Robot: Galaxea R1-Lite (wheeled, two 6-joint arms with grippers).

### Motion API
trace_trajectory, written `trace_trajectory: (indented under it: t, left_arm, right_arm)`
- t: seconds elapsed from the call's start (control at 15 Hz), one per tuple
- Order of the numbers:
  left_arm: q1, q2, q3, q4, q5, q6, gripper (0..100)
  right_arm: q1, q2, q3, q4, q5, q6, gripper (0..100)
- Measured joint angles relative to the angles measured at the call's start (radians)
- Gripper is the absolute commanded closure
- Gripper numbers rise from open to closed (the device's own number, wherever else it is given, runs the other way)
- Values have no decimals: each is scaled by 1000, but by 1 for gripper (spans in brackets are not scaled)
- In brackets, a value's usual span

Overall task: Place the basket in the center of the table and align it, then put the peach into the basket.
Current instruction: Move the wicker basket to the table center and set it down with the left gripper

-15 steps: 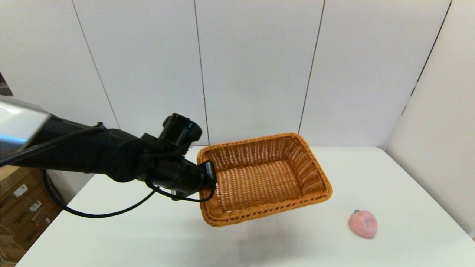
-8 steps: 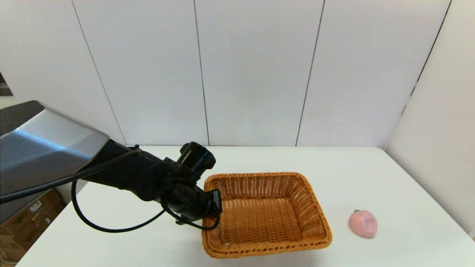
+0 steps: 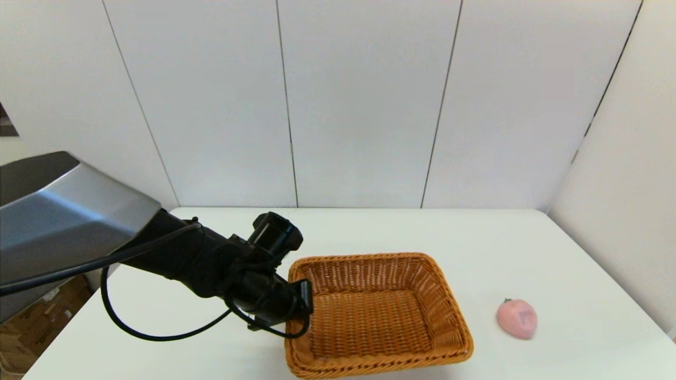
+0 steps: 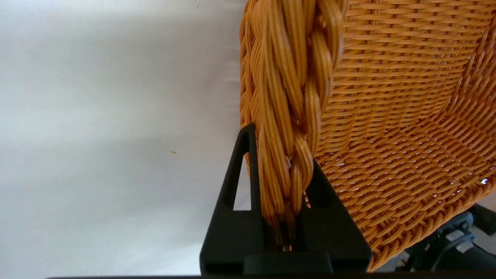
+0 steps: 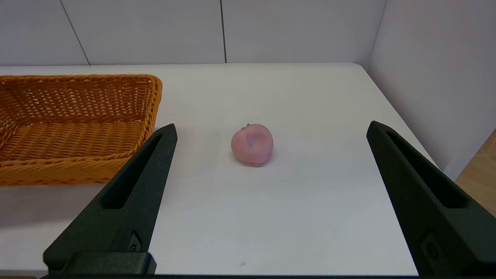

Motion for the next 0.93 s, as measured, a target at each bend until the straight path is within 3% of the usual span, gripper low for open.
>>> trace_trajectory:
  t: [0.93]
  left_arm:
    - [0, 0, 0, -27, -21, 26, 100]
  right_arm:
    - [0, 0, 0, 0, 0, 0, 0]
